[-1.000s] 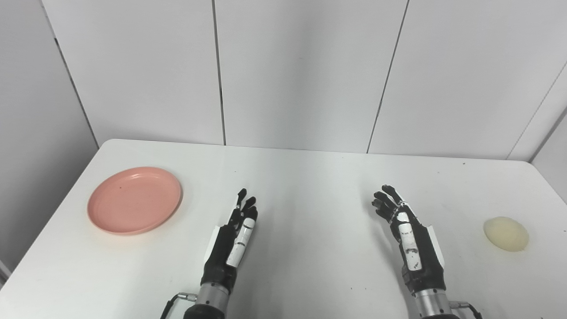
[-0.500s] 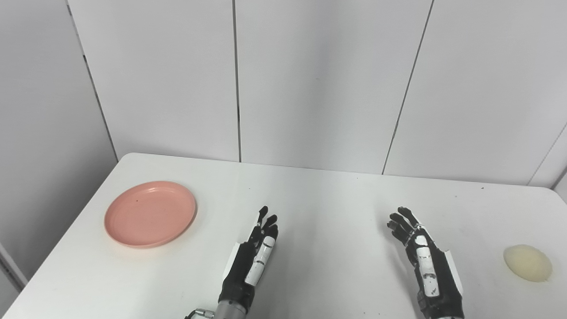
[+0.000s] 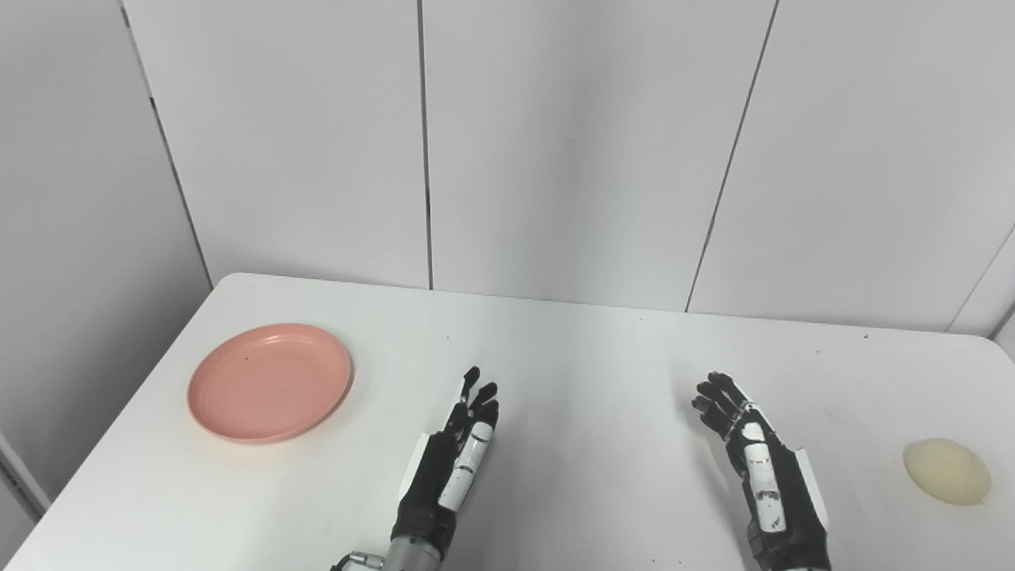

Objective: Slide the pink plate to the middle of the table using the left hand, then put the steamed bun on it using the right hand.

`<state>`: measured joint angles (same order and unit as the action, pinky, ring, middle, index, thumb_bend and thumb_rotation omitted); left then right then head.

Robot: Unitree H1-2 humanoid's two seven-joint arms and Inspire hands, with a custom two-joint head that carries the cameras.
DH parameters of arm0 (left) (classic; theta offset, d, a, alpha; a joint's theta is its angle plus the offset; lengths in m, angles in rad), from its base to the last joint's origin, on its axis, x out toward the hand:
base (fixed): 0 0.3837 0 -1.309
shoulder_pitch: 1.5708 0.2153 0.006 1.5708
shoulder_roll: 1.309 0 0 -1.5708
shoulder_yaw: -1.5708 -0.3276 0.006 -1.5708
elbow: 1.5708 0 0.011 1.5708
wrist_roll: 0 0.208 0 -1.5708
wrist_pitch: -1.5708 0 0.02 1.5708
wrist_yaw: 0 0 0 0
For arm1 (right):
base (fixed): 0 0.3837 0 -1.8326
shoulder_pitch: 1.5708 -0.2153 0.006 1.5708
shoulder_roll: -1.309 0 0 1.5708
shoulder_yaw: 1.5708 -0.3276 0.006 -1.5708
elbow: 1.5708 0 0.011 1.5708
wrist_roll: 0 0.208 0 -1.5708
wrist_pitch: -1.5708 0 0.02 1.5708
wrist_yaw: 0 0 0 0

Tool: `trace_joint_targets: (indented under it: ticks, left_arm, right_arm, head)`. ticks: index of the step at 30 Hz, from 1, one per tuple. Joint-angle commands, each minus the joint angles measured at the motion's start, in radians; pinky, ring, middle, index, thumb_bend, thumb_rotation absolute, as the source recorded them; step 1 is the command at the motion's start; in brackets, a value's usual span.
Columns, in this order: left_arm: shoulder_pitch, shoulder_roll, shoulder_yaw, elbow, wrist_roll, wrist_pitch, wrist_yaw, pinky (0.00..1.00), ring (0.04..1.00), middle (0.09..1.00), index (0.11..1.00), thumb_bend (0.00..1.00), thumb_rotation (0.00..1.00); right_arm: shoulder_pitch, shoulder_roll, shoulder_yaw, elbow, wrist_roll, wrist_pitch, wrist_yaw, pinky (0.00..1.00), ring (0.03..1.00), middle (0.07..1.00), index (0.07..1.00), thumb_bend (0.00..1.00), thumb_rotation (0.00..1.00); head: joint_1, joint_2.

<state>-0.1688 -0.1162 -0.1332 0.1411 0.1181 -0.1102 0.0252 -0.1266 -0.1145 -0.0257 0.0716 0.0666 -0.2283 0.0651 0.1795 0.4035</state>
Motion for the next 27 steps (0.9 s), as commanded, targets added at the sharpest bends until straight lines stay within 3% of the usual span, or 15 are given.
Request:
trace_joint_targets:
  ticks: [1,6,9,14,19,27]
  left_arm:
    - [-0.007,0.007,0.006,0.034,0.014,-0.06,0.018,0.89,0.929,0.934,1.0,0.61,0.91]
    - [-0.036,0.012,0.024,-0.029,-0.003,-0.107,0.021,0.9,0.927,0.928,1.0,0.64,0.93]
    - [-0.067,0.015,0.054,-0.093,-0.037,-0.107,0.017,0.89,0.91,0.913,0.987,0.61,0.91]
    - [-0.125,0.028,0.116,-0.158,-0.103,-0.078,0.012,0.89,0.856,0.846,0.858,0.76,0.89]
    - [-0.224,0.117,0.188,-0.169,-0.1,-0.05,0.022,0.89,0.826,0.779,0.768,0.78,0.93]
    - [-0.313,0.248,0.287,-0.096,-0.128,-0.058,0.017,0.9,0.837,0.817,0.759,0.82,0.91]
  right_arm:
    - [0.05,0.003,-0.001,0.047,-0.006,-0.022,0.001,0.86,0.827,0.841,0.837,0.5,0.98]
    - [0.043,0.01,0.004,0.05,-0.031,-0.026,-0.009,0.84,0.819,0.829,0.829,0.47,0.96]
    - [0.045,0.016,0.008,0.044,-0.038,-0.018,-0.012,0.84,0.815,0.826,0.824,0.47,0.96]
    - [0.047,0.025,0.012,0.036,-0.04,-0.011,-0.013,0.85,0.813,0.833,0.835,0.45,0.96]
    - [0.047,0.034,0.016,0.035,-0.065,-0.009,-0.025,0.83,0.798,0.824,0.829,0.48,0.97]
    - [0.043,0.045,0.019,0.038,-0.086,0.003,-0.033,0.82,0.799,0.826,0.813,0.5,0.96]
  head:
    - [0.0,0.001]
    - [-0.01,-0.007]
    - [-0.017,-0.01]
    - [-0.025,-0.011]
    - [-0.031,-0.014]
    - [-0.038,-0.019]
